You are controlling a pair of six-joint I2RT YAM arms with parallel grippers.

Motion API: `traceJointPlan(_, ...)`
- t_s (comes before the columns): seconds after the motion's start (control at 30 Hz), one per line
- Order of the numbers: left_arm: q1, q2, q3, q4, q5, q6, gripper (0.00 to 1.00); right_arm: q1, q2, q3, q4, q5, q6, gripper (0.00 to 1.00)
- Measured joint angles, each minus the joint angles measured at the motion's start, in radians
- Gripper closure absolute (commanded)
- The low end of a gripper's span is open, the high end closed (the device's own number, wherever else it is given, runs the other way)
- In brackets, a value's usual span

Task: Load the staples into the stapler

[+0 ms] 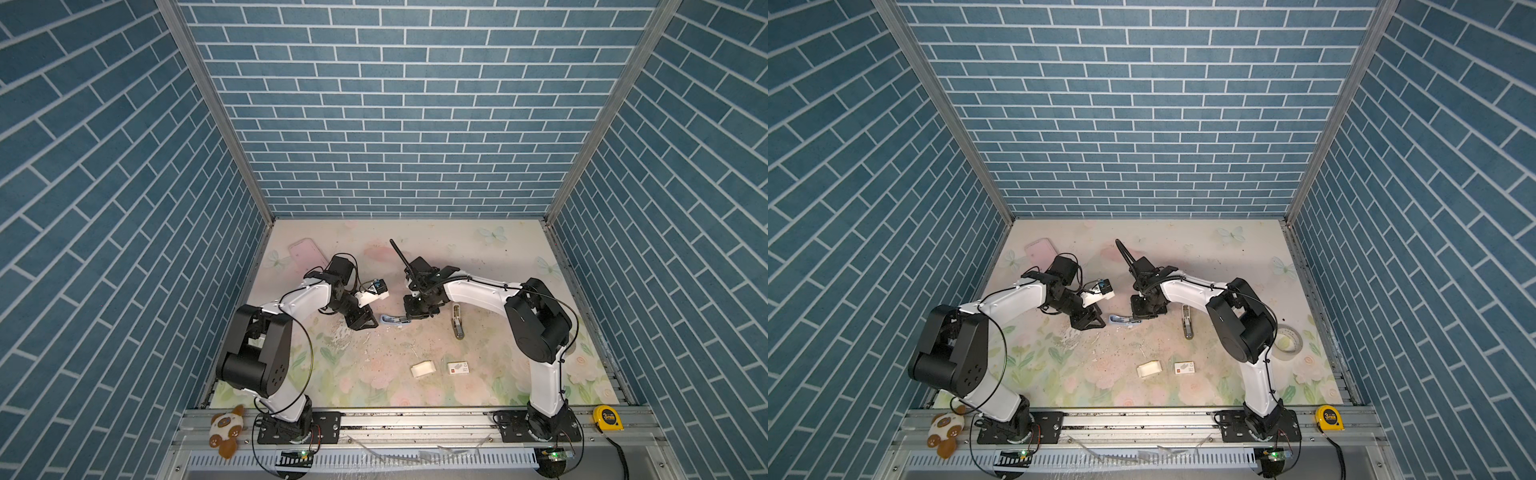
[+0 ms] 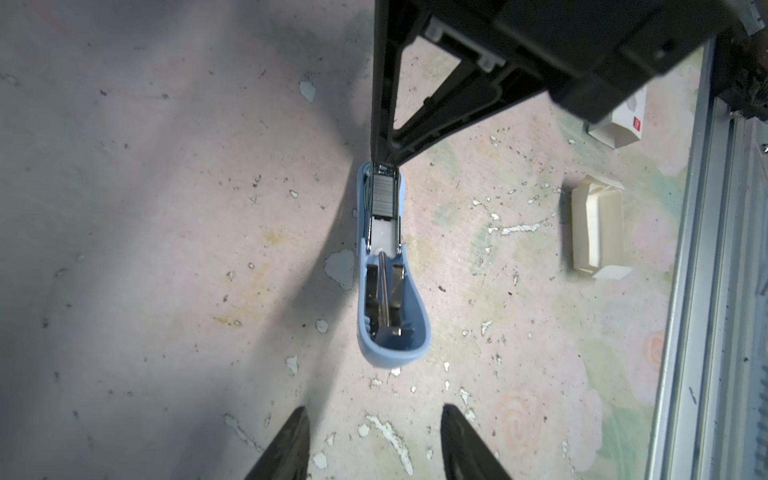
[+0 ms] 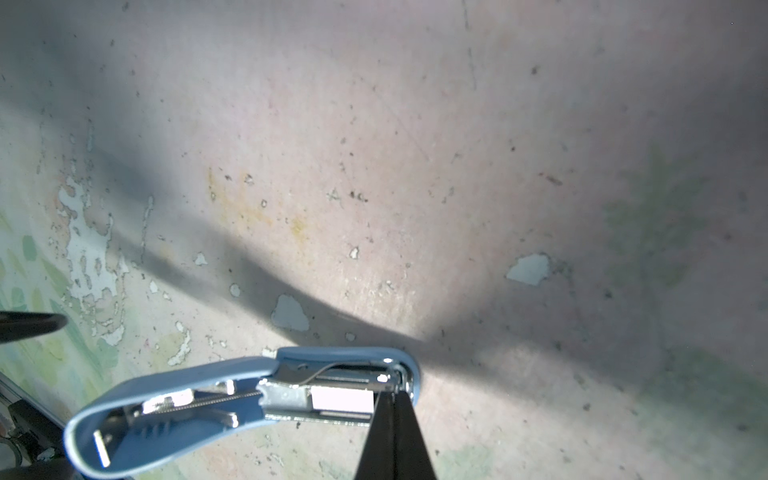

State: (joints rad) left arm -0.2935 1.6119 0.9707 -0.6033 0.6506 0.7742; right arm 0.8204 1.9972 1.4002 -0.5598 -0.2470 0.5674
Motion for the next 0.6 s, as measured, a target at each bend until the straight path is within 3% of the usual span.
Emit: traceJointPlan(0.6, -0.052, 0.027, -0.003, 0.035, -0.022, 0.018, 0.52, 0.002, 0.000, 0.000, 0.002, 0.001, 0.000, 1.00)
